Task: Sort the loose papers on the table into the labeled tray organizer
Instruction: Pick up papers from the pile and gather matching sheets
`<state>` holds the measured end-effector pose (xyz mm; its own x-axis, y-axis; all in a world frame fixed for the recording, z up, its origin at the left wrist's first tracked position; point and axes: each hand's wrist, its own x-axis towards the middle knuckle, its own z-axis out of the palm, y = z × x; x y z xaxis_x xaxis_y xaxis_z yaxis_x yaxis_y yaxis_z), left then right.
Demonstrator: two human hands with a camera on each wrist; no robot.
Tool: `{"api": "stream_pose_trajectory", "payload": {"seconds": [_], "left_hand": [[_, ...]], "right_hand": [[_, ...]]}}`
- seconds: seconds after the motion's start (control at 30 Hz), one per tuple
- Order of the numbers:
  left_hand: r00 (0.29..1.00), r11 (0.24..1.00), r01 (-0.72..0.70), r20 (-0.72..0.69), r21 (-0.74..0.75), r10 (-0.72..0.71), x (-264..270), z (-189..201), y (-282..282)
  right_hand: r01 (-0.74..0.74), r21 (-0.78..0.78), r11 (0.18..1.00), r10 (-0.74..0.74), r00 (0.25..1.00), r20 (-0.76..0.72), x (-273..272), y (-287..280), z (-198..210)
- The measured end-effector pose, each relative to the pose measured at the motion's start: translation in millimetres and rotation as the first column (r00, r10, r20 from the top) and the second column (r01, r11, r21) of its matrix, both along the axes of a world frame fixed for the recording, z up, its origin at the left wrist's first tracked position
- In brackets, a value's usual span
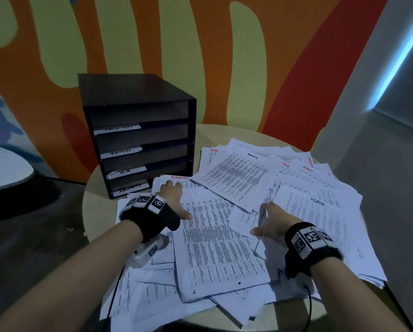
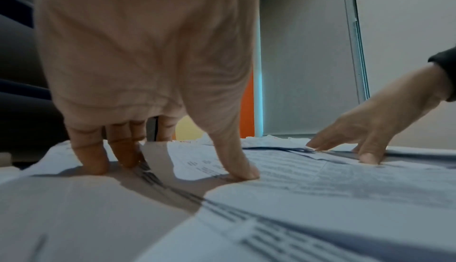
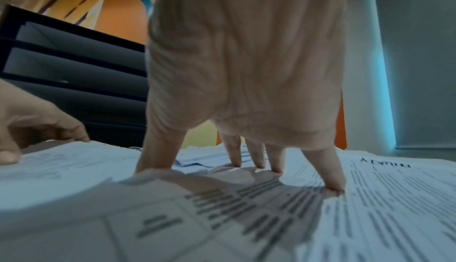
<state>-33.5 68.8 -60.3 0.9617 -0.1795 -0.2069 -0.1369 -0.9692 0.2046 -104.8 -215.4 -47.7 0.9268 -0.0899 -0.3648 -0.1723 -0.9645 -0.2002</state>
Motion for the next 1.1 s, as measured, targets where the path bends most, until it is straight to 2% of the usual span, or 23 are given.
{"api": "stream_pose_trajectory", "payload": {"seconds": [0.13, 0.2, 0.27, 0.33, 0.43, 0.47, 0.53, 0.6, 0.67, 0.73, 0.8, 0.87, 1.0, 1.1], "left_hand": [[0.998, 0.996, -0.054, 0.016, -0.072, 0.056, 1.0, 0.6, -4.9], [0.994, 0.992, -0.066, 0.083, -0.107, 0.075, 3.0, 2.5, -3.8], [0.979, 0.975, -0.088, 0.162, -0.205, 0.123, 6.5, 4.9, -2.4], [0.965, 0.932, -0.117, 0.182, -0.344, 0.189, 11.6, 3.6, 1.0], [0.959, 0.796, -0.136, 0.122, -0.589, 0.254, 13.8, -4.1, 7.1], [0.970, 0.771, -0.123, 0.087, -0.625, 0.225, 12.9, -6.1, 8.6], [0.987, 0.773, -0.102, 0.035, -0.626, 0.158, 11.0, -8.4, 9.2], [0.975, 0.764, -0.061, 0.126, -0.642, 0.184, 8.4, -3.1, 7.0], [0.920, 0.719, 0.019, 0.294, -0.695, 0.259, 3.8, 10.5, 4.4], [0.860, 0.657, 0.084, 0.388, -0.749, 0.331, -1.4, 34.7, 4.7], [0.817, 0.577, 0.152, 0.431, -0.803, 0.384, -5.9, 64.3, 10.3], [0.804, 0.445, 0.226, 0.424, -0.866, 0.417, -12.9, 97.1, 17.1], [0.788, 0.246, 0.411, 0.478, -0.878, 0.389, -28.8, 147.0, 26.7], [0.807, 0.163, 0.438, 0.466, -0.884, 0.363, -27.4, 157.7, 21.7]], "right_hand": [[-0.002, -0.009, 1.000, 0.002, 1.000, 0.020, -3.4, 1.3, 0.0], [0.002, -0.012, 1.000, -0.002, 1.000, 0.018, -3.8, 2.5, 1.7], [0.009, -0.005, 1.000, -0.009, 1.000, 0.022, -5.3, 3.5, 3.1], [0.020, 0.003, 1.000, -0.020, 1.000, 0.018, -7.0, 5.1, 4.5], [0.016, 0.000, 1.000, -0.016, 1.000, 0.014, -6.6, 5.0, 2.9], [0.014, -0.003, 1.000, -0.014, 1.000, 0.012, -6.6, 4.7, 2.4], [0.013, -0.002, 1.000, -0.013, 1.000, 0.008, -6.3, 3.7, 2.1], [0.015, 0.004, 1.000, -0.015, 1.000, 0.006, -6.0, 4.0, 2.7], [0.033, 0.029, 0.999, -0.033, 0.999, 0.009, -5.5, 3.8, 2.4], [0.081, 0.150, 0.985, -0.088, 0.995, 0.040, -6.0, 2.9, 1.4], [0.148, 0.423, 0.894, -0.202, 0.976, 0.086, -7.6, 5.5, 4.7], [0.138, 0.646, 0.751, -0.300, 0.943, 0.146, -8.5, 11.9, 10.5], [-0.016, 0.842, 0.540, -0.380, 0.888, 0.260, -7.6, 30.4, 28.4], [-0.088, 0.924, 0.371, -0.401, 0.883, 0.245, -10.1, 41.5, 46.0]]}}
